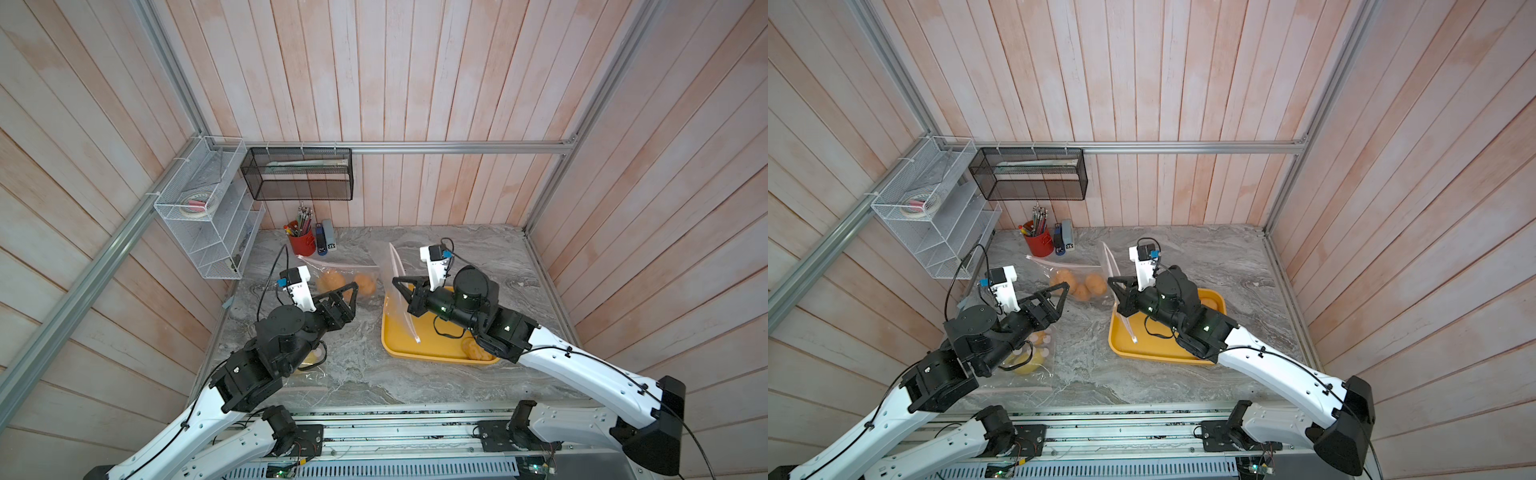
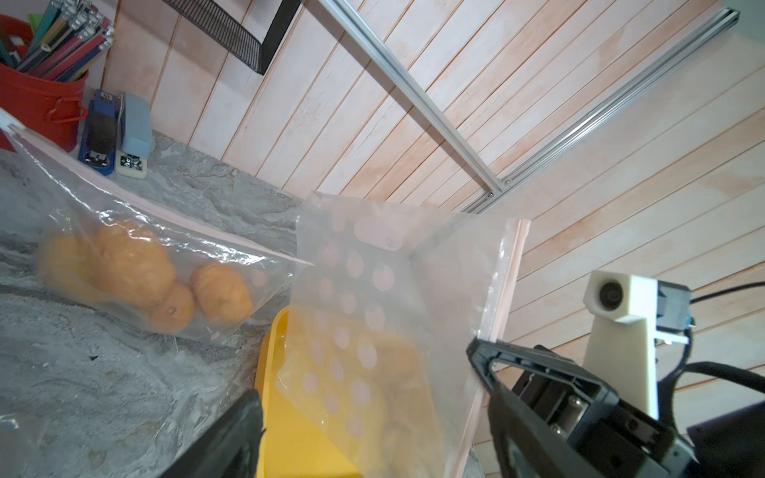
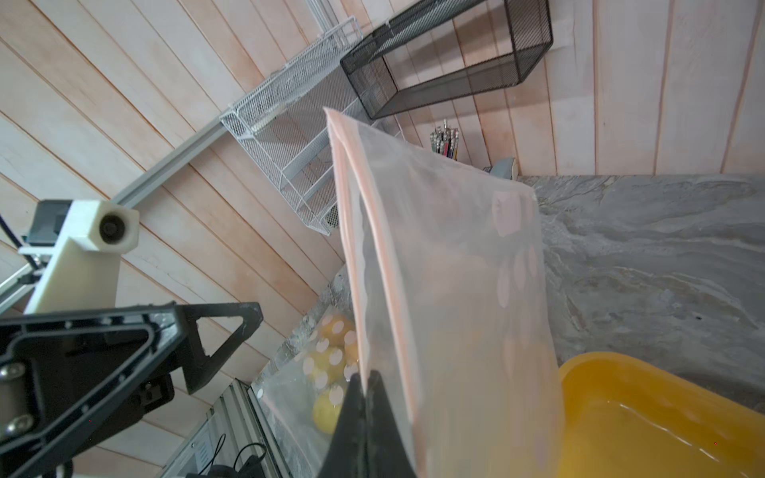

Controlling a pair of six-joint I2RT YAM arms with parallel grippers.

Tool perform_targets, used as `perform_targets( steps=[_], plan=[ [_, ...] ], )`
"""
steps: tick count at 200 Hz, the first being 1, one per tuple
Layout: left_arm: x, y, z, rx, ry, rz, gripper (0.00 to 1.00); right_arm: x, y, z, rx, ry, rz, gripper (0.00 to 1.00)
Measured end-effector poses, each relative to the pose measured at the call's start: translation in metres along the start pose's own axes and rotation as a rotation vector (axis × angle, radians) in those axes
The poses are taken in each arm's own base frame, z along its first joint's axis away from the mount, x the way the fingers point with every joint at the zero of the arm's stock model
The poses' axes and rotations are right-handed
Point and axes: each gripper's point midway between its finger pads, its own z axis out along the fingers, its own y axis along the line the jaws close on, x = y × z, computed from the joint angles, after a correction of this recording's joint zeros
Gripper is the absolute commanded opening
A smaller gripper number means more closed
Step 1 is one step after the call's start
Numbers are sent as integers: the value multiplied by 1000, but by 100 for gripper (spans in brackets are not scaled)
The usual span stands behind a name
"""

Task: Put the potatoes into a zipper bag and zip it
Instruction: Adjust the zipper on the food storage bag.

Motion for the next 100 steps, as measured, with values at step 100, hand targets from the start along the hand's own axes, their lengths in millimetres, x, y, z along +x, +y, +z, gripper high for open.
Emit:
perform_targets(
  steps=[100],
  plan=[
    [58, 32, 48, -154, 172, 18, 80, 61, -13, 33, 56, 123, 25, 0]
  ],
)
